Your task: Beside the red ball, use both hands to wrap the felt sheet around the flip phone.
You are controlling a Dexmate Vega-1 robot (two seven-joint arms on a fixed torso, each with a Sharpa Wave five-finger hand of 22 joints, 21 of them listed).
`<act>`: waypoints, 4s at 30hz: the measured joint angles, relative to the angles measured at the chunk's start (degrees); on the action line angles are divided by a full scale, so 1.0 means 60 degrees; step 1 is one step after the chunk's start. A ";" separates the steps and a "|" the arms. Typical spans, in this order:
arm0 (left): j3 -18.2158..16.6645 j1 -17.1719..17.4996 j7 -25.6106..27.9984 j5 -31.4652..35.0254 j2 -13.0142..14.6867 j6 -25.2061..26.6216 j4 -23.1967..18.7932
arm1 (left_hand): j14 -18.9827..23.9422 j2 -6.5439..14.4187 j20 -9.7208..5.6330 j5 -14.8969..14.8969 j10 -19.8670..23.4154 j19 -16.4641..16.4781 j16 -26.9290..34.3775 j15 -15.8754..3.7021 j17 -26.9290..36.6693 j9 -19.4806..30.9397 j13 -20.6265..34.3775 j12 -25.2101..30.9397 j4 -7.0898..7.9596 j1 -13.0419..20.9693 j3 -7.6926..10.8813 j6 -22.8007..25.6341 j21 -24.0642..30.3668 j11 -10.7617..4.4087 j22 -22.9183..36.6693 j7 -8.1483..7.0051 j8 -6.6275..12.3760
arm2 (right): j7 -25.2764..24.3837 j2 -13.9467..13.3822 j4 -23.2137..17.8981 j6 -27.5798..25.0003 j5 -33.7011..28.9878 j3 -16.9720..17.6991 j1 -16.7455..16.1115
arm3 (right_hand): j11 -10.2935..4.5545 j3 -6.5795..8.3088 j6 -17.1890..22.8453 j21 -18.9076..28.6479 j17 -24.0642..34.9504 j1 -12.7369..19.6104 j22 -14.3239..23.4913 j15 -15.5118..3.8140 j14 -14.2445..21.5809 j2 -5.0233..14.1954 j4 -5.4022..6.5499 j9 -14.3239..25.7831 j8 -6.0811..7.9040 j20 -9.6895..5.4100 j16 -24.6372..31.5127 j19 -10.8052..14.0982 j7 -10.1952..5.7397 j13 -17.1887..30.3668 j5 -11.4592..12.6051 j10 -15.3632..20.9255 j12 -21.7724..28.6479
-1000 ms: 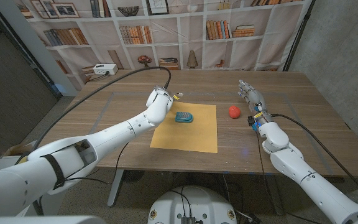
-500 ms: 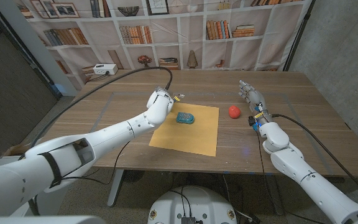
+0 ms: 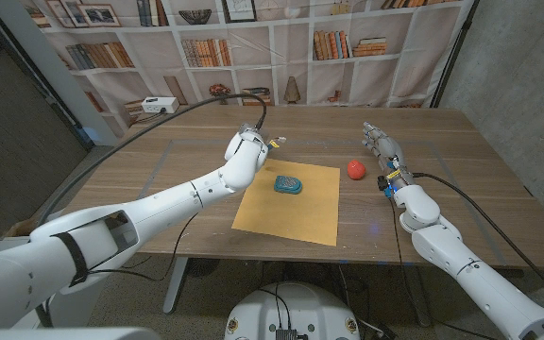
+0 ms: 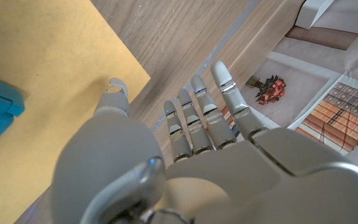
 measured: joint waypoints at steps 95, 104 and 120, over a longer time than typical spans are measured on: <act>-0.1589 0.2106 0.2131 -0.1428 0.1269 -0.1055 -0.3631 | 0.3869 0.1044 -0.0500 -0.0167 0.4280 0.0399 0.3071 -0.1228 0.3487 0.0554 0.1124 0.2413 -0.0342 0.4489 0.0762 0.4890 0.1913 -0.0599 0.0109 0.0912 0.2932 | -0.0715 -0.0042 -0.0320 -0.0302 -0.0490 -0.0003 -0.0049 | -0.0017 -0.0027 -0.0001 0.0006 0.0000 -0.0125 0.0000 -0.0002 0.0067 0.0052 0.0027 0.0000 0.0000 0.0125 0.0000 -0.0023 0.0000 0.0000 0.0000 0.0117 0.0005; -0.1863 0.2201 0.0713 -0.1311 0.1321 -0.1376 -0.4268 | 0.4070 0.1072 -0.0703 -0.0224 0.4314 0.0603 0.3100 -0.1364 0.3729 0.0380 0.1124 0.2452 -0.0342 0.4460 0.0762 0.4976 0.2161 -0.0565 0.0109 0.0997 0.2755 | -0.0731 -0.0049 -0.0365 -0.0357 -0.0529 -0.0046 -0.0039 | -0.0017 -0.0027 -0.0002 0.0006 0.0000 -0.0125 0.0000 -0.0002 0.0067 0.0052 0.0027 0.0000 0.0000 0.0090 0.0000 -0.0058 0.0000 0.0000 0.0000 0.0117 0.0005; -0.2179 0.2820 0.1504 0.0478 0.0911 -0.1228 -0.3680 | 0.4086 0.1034 -0.0754 -0.0230 0.4327 0.0654 0.3101 -0.1348 0.3871 0.0212 0.1124 0.2453 -0.0401 0.4372 0.0820 0.5245 0.2425 -0.0553 0.0110 0.1068 0.2664 | -0.0705 -0.0123 -0.0463 -0.0434 -0.0575 -0.0081 -0.0032 | -0.0017 -0.0027 -0.0001 0.0006 0.0000 -0.0099 0.0000 -0.0002 0.0067 0.0078 0.0027 0.0000 0.0000 0.0090 -0.0057 -0.0057 0.0000 0.0000 0.0000 0.0117 0.0006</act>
